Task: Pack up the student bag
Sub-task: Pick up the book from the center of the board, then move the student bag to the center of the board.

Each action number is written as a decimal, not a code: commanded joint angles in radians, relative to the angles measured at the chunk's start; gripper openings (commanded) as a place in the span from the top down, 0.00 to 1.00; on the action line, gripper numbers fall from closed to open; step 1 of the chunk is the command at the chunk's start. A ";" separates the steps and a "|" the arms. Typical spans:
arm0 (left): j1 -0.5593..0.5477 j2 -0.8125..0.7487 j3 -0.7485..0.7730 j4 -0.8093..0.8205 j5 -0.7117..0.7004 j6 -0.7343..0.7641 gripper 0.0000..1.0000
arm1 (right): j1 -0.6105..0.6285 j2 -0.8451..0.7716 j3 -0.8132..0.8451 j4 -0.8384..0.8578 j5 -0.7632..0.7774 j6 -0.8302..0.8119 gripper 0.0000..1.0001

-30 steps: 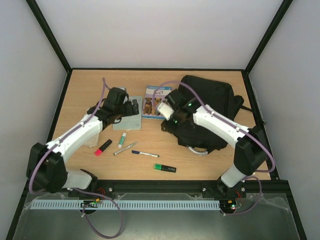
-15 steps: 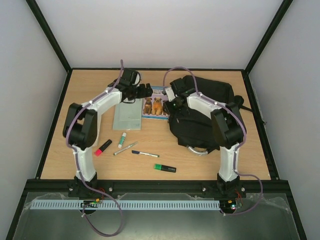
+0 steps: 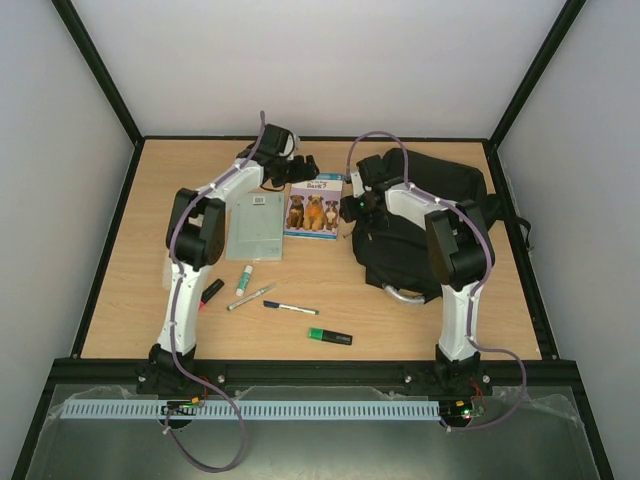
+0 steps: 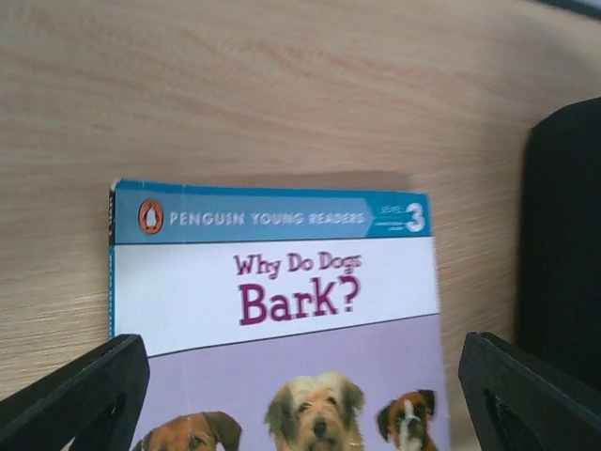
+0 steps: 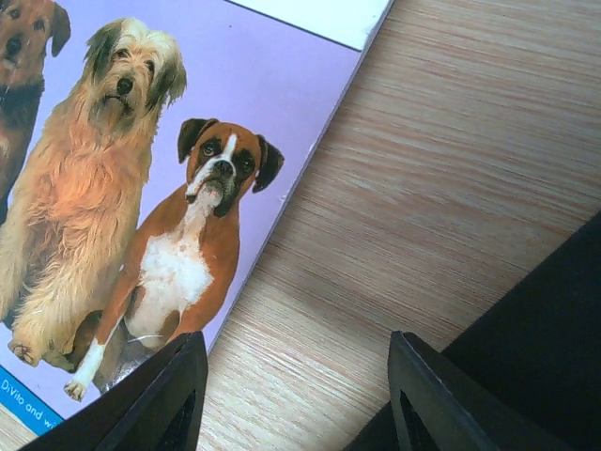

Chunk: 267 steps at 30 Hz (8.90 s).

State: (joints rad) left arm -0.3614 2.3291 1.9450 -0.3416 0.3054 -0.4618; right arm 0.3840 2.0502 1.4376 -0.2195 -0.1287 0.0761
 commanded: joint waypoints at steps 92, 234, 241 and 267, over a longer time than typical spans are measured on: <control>-0.128 -0.665 -1.047 0.539 -0.002 -0.488 0.71 | 0.096 0.259 0.027 -0.183 -0.285 -0.016 0.66; -0.263 -0.123 -0.312 0.230 0.144 -0.089 0.28 | -0.636 -1.262 -0.730 -0.026 -0.508 -0.074 0.99; -0.275 -0.007 -0.189 0.209 0.151 -0.102 0.35 | -0.636 -1.266 -0.735 -0.011 -0.534 -0.066 0.99; -0.181 -0.187 -0.458 0.349 0.088 -0.158 0.98 | -0.636 -1.265 -0.734 -0.019 -0.552 -0.068 0.99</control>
State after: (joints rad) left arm -0.6224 2.2883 1.6302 -0.0250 0.4511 -0.5987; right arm -0.2485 0.7982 0.7086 -0.2775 -0.6441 0.0212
